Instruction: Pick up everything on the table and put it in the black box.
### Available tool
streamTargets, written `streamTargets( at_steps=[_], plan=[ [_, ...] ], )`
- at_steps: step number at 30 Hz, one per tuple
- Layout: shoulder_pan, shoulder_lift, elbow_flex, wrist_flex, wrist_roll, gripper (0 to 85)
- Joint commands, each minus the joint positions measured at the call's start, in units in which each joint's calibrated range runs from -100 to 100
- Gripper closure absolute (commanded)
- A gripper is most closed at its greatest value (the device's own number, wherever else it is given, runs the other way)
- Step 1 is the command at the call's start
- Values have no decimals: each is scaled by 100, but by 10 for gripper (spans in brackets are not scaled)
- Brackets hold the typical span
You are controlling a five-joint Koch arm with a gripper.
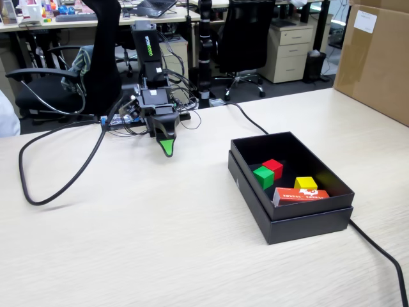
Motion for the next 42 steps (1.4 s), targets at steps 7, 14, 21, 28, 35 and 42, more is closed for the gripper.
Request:
streamTargets(
  at_steps=[7,14,21,28,35,42],
  plan=[
    [-5,-129,-907,1183,-147,331],
    [0,-129,-1143,604,-156,339],
    [-15,-129,-1134,448,-151,352],
    [-24,-129,-1125,448,-156,352],
    [-24,-129,-1125,448,-156,352],
    [-24,-129,-1125,448,-156,352]
  ],
)
